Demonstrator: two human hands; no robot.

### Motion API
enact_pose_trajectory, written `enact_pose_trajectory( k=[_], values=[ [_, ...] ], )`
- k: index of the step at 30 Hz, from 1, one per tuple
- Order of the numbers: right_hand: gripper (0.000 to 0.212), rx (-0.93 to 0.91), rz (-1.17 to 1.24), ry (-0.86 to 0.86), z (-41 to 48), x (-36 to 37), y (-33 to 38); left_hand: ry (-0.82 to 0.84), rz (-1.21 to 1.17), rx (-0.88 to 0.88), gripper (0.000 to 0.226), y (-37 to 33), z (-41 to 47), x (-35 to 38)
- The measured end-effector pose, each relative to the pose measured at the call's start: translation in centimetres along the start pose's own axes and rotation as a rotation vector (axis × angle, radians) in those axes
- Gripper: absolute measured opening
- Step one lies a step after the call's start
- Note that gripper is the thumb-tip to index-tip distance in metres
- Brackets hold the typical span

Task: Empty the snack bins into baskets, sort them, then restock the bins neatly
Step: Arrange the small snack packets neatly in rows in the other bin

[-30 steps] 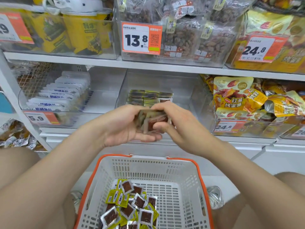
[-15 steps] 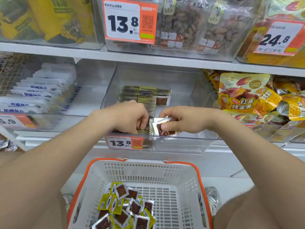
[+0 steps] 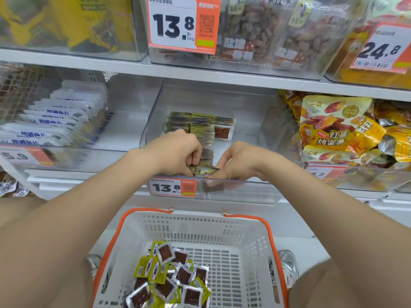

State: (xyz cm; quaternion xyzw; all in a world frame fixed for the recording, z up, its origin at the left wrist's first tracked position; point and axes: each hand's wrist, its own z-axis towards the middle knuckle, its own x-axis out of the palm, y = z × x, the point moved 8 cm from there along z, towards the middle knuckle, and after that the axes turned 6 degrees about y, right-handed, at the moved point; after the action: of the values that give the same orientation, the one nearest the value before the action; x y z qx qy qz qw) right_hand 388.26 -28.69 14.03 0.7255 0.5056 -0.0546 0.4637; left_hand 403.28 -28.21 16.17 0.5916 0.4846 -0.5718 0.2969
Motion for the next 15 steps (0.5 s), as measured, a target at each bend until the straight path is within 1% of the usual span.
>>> enact_pose_trajectory(
  k=[1, 2, 5, 6, 9, 12, 14, 15],
  values=[
    [0.065, 0.04, 0.016, 0.023, 0.0, 0.0, -0.2, 0.01, -0.034, 0.006, 0.026, 0.2, -0.2, 0.0],
    [0.068, 0.062, 0.029, 0.049, 0.0, 0.0, -0.2, 0.022, -0.066, 0.006, 0.026, 0.4, -0.4, 0.0],
    [0.056, 0.08, 0.11, 0.149, -0.1, 0.4, -0.2, 0.008, -0.117, -0.003, 0.021, 0.6, -0.9, -0.1],
    [0.055, 0.084, 0.143, 0.17, -0.1, 0.5, -0.3, -0.001, -0.125, -0.007, 0.02, 0.6, -0.9, -0.1],
    [0.065, 0.089, 0.178, 0.13, 0.4, 0.6, -0.3, 0.021, -0.141, -0.025, 0.019, 0.7, -0.9, -0.1],
    [0.072, 0.107, 0.026, 0.071, 0.4, 0.9, 0.6, 0.014, -0.094, -0.03, 0.023, 0.8, -0.9, -0.1],
    [0.068, 0.142, -0.057, 0.031, -0.2, 1.0, 1.3, 0.044, -0.05, -0.077, 0.031, 1.2, -1.1, 0.7],
    [0.062, 0.149, -0.084, 0.02, -0.4, 1.1, 1.6, 0.072, -0.065, -0.091, 0.031, 1.4, -1.1, 1.1]
  ],
)
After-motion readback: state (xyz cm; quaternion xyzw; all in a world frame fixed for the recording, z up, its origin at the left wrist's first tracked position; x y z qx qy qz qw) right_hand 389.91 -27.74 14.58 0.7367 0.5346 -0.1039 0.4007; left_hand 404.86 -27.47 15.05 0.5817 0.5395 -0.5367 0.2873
